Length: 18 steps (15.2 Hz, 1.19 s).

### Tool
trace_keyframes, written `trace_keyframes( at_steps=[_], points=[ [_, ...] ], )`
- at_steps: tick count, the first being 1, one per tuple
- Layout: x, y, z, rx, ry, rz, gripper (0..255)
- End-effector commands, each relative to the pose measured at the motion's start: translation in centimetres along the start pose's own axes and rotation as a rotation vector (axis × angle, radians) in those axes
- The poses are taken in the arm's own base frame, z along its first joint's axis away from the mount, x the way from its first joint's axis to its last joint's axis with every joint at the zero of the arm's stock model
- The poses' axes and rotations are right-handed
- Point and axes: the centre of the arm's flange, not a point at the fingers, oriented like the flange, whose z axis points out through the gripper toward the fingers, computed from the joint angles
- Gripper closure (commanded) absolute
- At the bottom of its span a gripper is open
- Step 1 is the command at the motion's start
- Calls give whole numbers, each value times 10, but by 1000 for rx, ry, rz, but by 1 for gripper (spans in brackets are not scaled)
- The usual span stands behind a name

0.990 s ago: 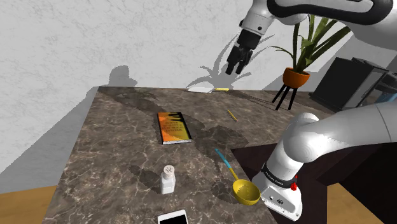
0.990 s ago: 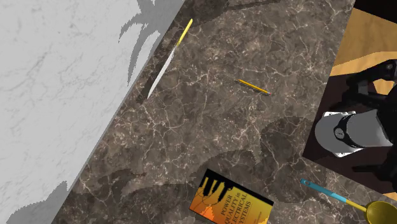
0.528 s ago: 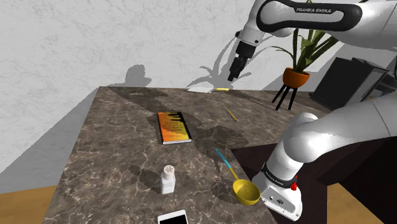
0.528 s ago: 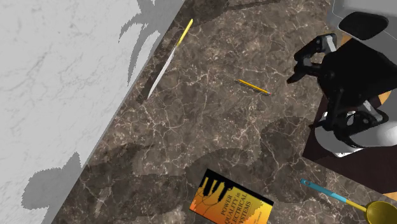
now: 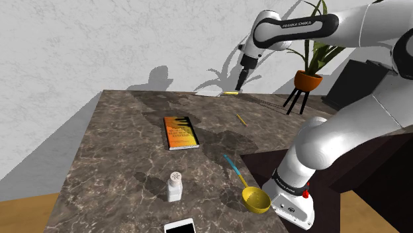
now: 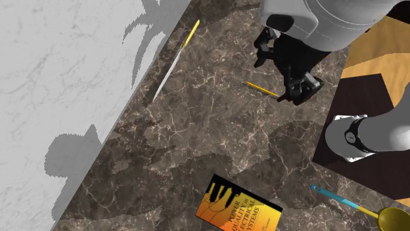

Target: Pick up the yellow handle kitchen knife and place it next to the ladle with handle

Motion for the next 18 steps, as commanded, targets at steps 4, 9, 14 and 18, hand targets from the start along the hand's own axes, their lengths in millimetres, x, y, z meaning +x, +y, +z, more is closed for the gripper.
trace_keyframes(
  at_steps=[4, 9, 14, 18],
  points=[
    [14, 55, 29, -22, -12, -135, 0],
    [35, 106, 59, -42, -25, -265, 0],
    [63, 155, 89, -62, -38, -396, 0],
    [89, 192, 112, -79, -48, -500, 0]
  ],
)
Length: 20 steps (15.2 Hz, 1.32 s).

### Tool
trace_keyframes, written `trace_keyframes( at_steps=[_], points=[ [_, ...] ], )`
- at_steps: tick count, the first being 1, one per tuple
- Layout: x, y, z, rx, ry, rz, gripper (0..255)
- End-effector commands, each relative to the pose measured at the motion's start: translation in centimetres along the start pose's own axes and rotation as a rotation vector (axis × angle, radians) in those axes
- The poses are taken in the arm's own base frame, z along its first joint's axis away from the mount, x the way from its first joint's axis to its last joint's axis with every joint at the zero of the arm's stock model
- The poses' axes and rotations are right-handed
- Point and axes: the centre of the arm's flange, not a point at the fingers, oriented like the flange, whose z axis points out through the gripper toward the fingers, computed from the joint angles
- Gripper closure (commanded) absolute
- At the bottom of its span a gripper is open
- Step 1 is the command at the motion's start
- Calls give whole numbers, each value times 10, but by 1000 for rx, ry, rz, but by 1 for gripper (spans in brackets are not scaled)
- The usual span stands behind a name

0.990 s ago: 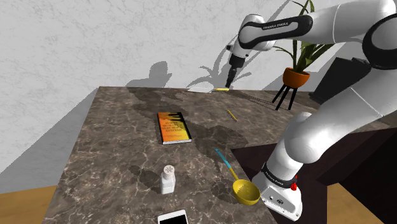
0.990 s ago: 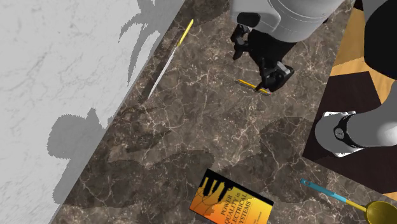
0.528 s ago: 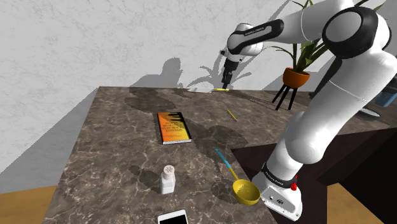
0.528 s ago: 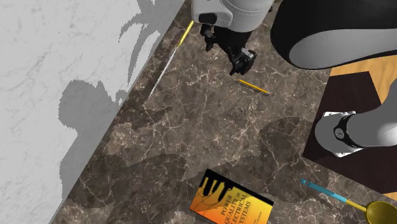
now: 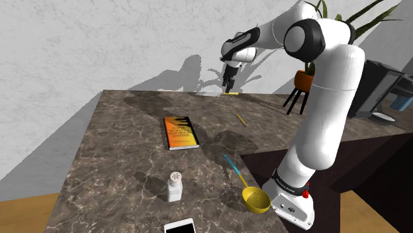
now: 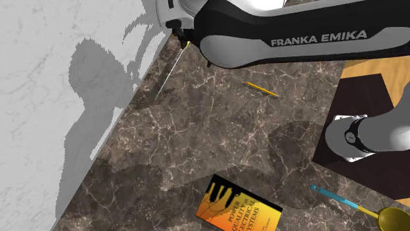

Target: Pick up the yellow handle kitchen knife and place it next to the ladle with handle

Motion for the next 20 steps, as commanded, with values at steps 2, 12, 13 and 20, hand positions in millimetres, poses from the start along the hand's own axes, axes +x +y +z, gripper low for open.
trace_keyframes(
  at_steps=[2, 12, 13, 20],
  points=[
    [7, 33, 19, -12, -7, -83, 0],
    [17, 66, 70, -24, -14, -162, 0],
    [17, 66, 78, -24, -14, -162, 0],
    [17, 66, 78, -24, -14, -162, 0]
  ],
)
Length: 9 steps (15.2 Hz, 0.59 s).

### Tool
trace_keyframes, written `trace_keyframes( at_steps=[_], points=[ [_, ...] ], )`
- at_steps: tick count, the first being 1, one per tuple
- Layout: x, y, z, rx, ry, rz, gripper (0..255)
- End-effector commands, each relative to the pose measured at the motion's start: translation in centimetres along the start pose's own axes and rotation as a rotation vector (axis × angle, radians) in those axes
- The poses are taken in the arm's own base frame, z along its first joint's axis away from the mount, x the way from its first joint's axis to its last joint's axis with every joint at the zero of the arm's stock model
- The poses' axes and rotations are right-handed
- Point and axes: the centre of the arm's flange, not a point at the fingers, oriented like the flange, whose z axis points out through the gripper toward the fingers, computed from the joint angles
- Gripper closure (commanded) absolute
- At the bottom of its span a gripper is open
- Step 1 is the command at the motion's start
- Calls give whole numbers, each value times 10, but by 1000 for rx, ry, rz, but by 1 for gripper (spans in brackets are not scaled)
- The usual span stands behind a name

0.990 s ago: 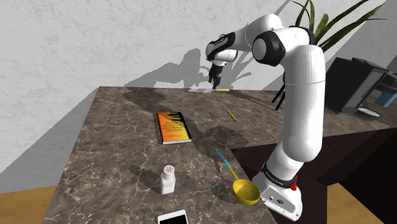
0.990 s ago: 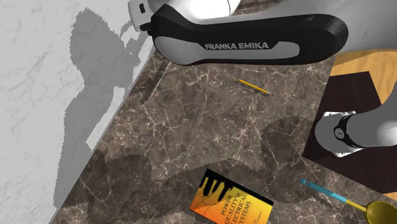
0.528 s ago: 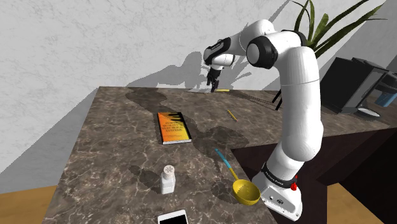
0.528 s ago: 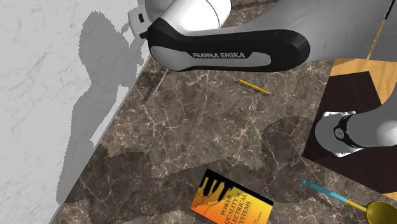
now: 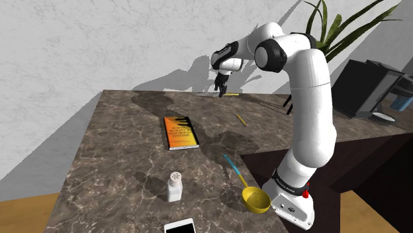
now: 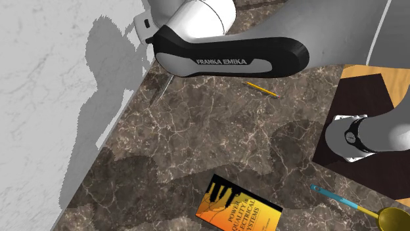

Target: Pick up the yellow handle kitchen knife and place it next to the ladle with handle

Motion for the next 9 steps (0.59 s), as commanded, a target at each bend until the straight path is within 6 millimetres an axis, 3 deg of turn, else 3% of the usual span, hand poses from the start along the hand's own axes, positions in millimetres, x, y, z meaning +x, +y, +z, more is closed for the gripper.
trace_keyframes(
  at_steps=[1, 2, 9],
  points=[
    [0, 0, 0, 0, 0, 0, 0],
    [0, 0, 0, 0, 0, 0, 255],
    [0, 0, 0, 0, 0, 0, 255]
  ],
)
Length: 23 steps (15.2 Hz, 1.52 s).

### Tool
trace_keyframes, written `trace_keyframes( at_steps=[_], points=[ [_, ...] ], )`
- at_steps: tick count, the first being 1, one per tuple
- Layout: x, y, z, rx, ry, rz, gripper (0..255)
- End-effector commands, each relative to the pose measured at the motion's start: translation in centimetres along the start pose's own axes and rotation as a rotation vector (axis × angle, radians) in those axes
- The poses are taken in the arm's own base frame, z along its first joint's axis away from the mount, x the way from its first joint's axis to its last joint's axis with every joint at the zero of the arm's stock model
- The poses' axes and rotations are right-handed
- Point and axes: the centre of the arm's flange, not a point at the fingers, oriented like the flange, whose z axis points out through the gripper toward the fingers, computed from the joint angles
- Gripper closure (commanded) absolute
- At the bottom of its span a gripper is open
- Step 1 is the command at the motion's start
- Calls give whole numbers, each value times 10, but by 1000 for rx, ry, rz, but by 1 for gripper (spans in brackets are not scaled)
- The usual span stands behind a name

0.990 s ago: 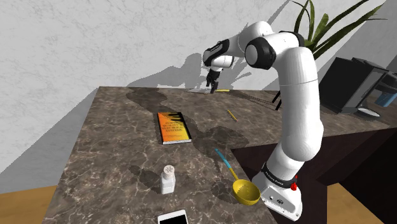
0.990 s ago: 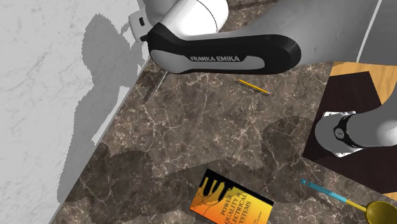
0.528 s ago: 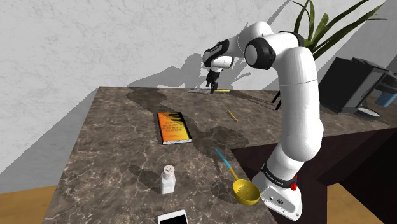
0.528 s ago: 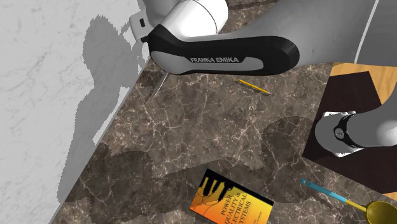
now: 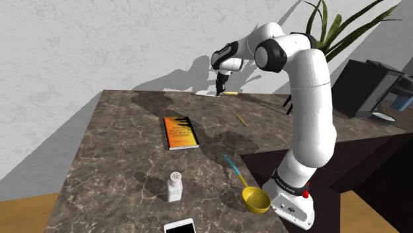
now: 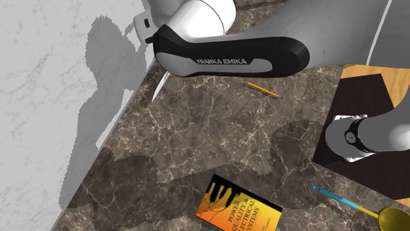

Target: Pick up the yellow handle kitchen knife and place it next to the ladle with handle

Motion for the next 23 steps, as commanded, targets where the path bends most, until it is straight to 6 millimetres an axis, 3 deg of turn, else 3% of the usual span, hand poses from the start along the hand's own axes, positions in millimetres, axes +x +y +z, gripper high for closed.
trace_keyframes(
  at_steps=[1, 23],
  points=[
    [0, 0, 0, 1, 0, 0, 255],
    [1, 12, -109, 1, 0, 0, 255]
  ],
)
